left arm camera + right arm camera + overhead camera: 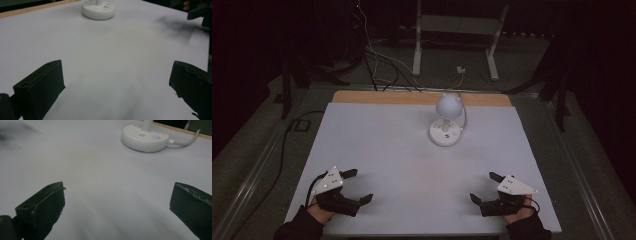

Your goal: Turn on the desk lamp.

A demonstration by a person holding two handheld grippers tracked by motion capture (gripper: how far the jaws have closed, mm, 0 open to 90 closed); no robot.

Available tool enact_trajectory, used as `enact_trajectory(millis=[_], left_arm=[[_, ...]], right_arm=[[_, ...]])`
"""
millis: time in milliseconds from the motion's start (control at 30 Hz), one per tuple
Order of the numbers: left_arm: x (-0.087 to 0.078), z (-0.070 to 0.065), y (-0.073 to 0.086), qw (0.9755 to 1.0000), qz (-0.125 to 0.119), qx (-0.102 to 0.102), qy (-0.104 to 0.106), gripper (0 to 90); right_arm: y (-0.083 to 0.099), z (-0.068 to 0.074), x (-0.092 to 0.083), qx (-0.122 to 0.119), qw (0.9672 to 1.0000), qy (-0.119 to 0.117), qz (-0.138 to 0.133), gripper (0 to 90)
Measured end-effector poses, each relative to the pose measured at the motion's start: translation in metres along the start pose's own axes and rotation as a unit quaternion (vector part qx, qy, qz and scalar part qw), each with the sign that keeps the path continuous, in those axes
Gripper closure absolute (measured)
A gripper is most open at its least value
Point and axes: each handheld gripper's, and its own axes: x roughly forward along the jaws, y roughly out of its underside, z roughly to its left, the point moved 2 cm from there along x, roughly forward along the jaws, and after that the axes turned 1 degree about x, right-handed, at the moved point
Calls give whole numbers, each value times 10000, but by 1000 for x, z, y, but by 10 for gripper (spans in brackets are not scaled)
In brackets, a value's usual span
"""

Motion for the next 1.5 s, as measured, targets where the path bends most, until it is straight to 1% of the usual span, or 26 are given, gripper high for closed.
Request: enact_trajectory(millis=[33, 133, 267, 400, 533, 667, 967, 1100, 1267, 1433, 1500], left_arm=[[0, 0, 0, 10000, -22, -11, 5, 3], [0, 0, 0, 10000, 33, -5, 8, 2], [1, 0, 1, 10000, 48, 0, 36, 3], [1, 1, 1, 10000, 30, -34, 43, 3], [1, 1, 1, 10000, 49, -35, 37, 3], [2, -1, 1, 9999, 74, 16, 69, 3], [2, -1, 1, 9999, 84, -1, 98, 3], [2, -1, 1, 9999, 106, 10, 94, 3], [1, -1, 1, 9999, 89, 3, 71, 2], [2, -1, 1, 9999, 83, -4, 88, 3], [2, -1, 1, 9999, 77, -3, 91, 3]], right_arm=[[0, 0, 0, 2, 10000, 16, 24, 0], [0, -1, 0, -12, 10000, 29, 54, 0], [-1, -4, 0, 112, 9999, -7, 47, 0], [-2, -3, 0, 121, 9999, -38, 28, 0], [-2, -3, 0, 88, 10000, 14, 19, 0], [-2, -3, 0, 148, 9999, 33, 48, 0], [-3, -3, -1, 171, 9998, 86, 9, 0], [-3, -2, -2, 172, 9998, 140, 0, 0], [-5, -2, -3, 246, 9994, 242, 28, 0], [-15, -1, -9, 276, 9987, 424, 11, 0], [-19, -1, -11, 363, 9985, 406, 0, 0]])
